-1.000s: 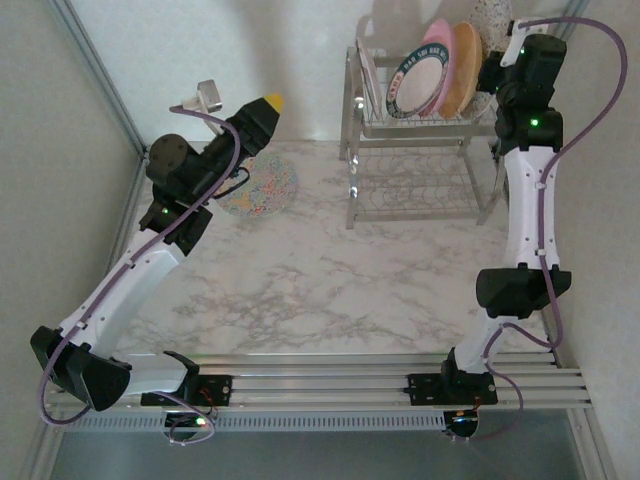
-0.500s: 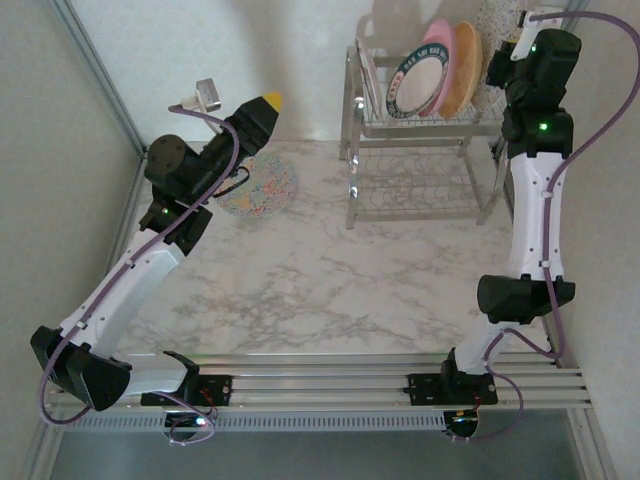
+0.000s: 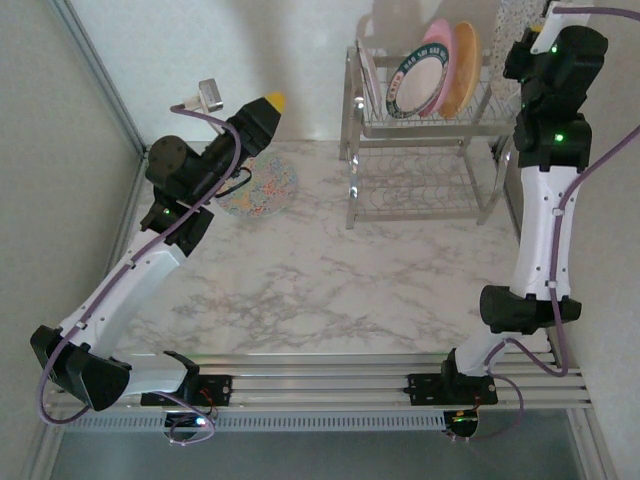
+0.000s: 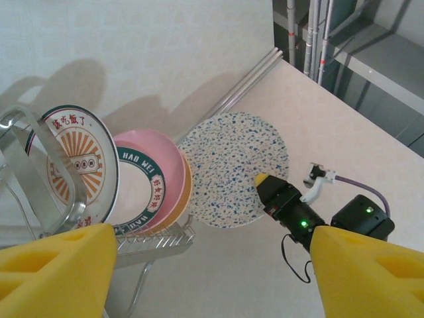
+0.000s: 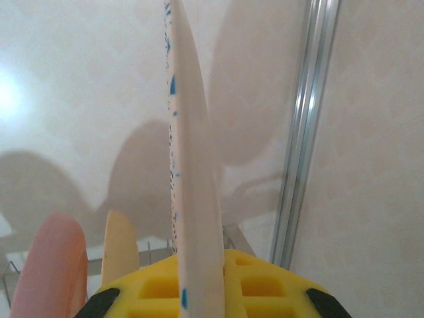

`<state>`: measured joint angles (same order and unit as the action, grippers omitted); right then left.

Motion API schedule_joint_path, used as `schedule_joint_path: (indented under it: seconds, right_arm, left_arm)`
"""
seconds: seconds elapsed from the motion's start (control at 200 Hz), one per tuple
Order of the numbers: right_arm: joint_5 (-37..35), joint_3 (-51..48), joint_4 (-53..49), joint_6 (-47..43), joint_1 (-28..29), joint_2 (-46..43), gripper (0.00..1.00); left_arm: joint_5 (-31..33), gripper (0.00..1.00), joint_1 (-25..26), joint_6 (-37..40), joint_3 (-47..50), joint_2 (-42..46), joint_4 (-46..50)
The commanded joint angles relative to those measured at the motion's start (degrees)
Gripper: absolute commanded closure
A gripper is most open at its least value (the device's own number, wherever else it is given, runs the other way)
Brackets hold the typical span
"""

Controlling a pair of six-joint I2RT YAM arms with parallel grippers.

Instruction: Unload the plates from the dish rack

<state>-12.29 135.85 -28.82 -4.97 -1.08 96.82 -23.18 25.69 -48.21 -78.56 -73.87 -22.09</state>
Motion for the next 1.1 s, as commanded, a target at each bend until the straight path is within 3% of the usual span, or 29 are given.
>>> schedule_joint_path:
  seconds: [0.0, 0.245, 0.566, 0.886, 1.096]
  right_arm:
    - [-0.93, 3.56, 6.93, -0.24, 0.11, -3.01, 1.0]
    - [1.39, 3.33, 7.92, 2.51, 0.11, -5.5, 1.0]
    - [8.94, -1.61, 10.33, 12.75, 0.11, -9.99, 1.0]
    - [21.73, -4.76, 11.76, 27.95, 0.62, -11.74, 1.0]
    - [29.32, -6.17, 13.74, 38.06, 4.51, -10.25, 1.0]
  left_arm:
    - [-1.63, 0.22, 0.61, -0.31, -2.31, 0.75, -2.7]
    - [-1.61, 0.18, 1.45, -0.34, -3.27, 0.54, -2.79]
    - [-1.74, 0.09, 1.83, -1.75, -2.02, 1.09, -5.26]
    - [-1.01, 0.02, 1.89, -4.24, -2.55, -0.06, -5.97]
    - [-1.56, 0.02, 1.9, -6.64, -5.05, -2.9, -2.96]
